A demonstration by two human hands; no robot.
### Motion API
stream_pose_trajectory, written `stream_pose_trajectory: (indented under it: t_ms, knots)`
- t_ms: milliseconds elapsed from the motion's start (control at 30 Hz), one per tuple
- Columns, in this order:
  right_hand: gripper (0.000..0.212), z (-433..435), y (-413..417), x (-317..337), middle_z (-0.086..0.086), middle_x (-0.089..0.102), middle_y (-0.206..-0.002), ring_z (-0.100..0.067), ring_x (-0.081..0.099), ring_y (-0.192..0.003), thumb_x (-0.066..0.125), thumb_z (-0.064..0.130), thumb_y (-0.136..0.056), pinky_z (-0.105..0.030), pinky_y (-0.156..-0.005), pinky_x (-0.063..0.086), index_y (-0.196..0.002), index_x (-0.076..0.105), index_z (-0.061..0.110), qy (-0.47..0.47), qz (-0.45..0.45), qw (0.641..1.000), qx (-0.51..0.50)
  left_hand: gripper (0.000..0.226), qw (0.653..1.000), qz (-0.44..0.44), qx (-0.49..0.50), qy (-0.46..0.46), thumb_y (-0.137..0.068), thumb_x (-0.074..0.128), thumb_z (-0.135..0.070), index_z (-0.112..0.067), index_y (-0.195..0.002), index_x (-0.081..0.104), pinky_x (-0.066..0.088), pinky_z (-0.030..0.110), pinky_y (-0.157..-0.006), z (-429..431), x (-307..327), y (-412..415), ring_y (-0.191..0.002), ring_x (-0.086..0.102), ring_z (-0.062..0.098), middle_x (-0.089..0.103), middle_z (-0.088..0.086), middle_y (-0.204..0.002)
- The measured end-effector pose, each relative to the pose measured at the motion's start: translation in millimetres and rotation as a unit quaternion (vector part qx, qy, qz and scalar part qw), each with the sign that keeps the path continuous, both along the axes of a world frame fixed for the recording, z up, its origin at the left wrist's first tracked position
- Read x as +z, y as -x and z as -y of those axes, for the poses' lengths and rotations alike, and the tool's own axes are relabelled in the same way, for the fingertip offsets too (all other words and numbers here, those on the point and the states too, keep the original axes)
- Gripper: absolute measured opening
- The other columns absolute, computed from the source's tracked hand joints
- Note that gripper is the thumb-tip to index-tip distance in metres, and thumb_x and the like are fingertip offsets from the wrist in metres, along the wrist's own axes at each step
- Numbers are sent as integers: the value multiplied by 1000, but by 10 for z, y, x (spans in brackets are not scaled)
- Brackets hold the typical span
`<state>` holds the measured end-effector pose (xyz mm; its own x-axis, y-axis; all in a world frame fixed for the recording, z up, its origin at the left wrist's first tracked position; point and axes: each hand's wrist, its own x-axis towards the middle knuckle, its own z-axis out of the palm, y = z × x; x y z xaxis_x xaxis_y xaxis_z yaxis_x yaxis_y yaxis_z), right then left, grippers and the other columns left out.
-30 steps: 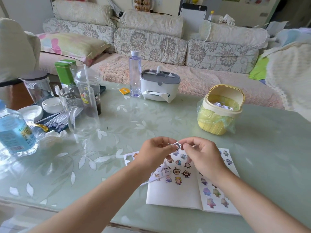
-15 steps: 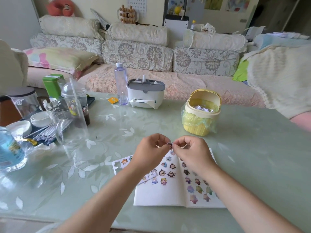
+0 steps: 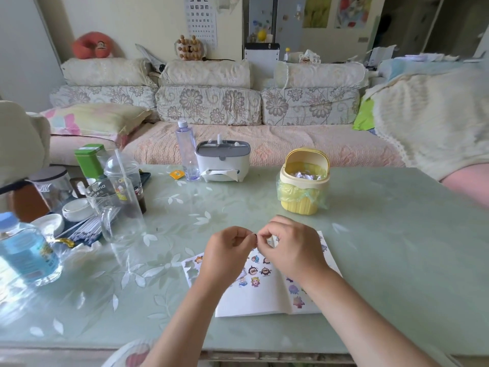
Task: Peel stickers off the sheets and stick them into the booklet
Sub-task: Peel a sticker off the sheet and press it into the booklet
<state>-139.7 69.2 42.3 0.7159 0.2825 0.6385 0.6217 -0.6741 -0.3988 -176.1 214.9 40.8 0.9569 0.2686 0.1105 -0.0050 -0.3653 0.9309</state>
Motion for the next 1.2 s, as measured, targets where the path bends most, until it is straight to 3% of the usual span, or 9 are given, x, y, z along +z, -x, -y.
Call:
stream_pose_trajectory:
  t_ms: [100,167,333,500,600,767,900,1100,1200]
  knots:
    - [12,-6,76,42,20,68,-69,-3,56,-57,75,29,-80,-21,-57,47,-68,72,27,-101,-170,980,32,14,999,10,-5,-37,-88,64,-22,-24,-75,69,40,16,-53,-37,0,101,-52,51,1,69,-11,-64]
    - [12,23,106,31,22,69,-70,-4,57,-56,75,31,-80,-25,-61,52,-69,74,28,-103,-205,973,32,14,999,7,-24,-35,-88,65,-24,-25,-74,70,43,20,-60,-63,3,155,-57,55,3,71,-10,-69]
    - [10,29,153,-32,18,63,-71,1,53,-57,72,33,-75,-15,-53,39,-68,67,28,-2,-94,996,4,18,999,-12,-31,-1,-88,63,-18,-23,-72,70,40,24,-60,-23,-25,243,-55,52,5,67,-16,-62]
    - [13,-22,118,-98,12,63,-72,-8,53,-53,62,33,-79,-22,-46,43,-68,66,26,49,46,998,-10,16,998,-17,-5,53,-87,64,-17,-19,-74,74,45,25,-62,-16,-70,198,-62,59,9,73,-6,-69]
    - [13,-41,135,-82,17,64,-69,-5,53,-57,72,29,-82,-13,-52,39,-69,72,28,-42,-83,995,22,14,997,-15,-13,69,-89,65,-18,-17,-78,74,47,24,-64,-70,-101,155,-64,61,7,74,-2,-72]
    - [7,32,87,3,10,67,-59,-9,56,-54,77,27,-87,-18,-55,45,-81,80,25,-192,-346,915,81,13,996,-5,-70,47,-92,69,-21,-15,-81,73,46,20,-63,-167,-116,93,-63,62,5,74,-3,-74]
    - [11,52,30,28,18,62,-52,-1,52,-52,75,28,-88,-16,-57,43,-78,78,26,-129,-328,934,65,14,996,-10,-81,45,-92,69,-23,-17,-79,73,50,31,-67,-177,-140,21,-66,61,10,75,-3,-75]
    - [16,18,9,-33,20,60,-54,-6,55,-54,66,25,-95,-24,-60,46,-80,72,26,-111,-291,949,56,12,994,-18,-81,74,-92,70,-24,-18,-82,74,48,23,-66,-174,-150,-38,-67,63,9,75,-2,-77]
    - [17,8,5,-105,14,58,-52,-6,56,-52,63,22,-97,-16,-54,43,-83,73,21,-128,-308,941,47,13,994,-32,-88,57,-92,68,-20,-19,-80,74,48,23,-66,-172,-164,-81,-66,63,6,75,-4,-75]
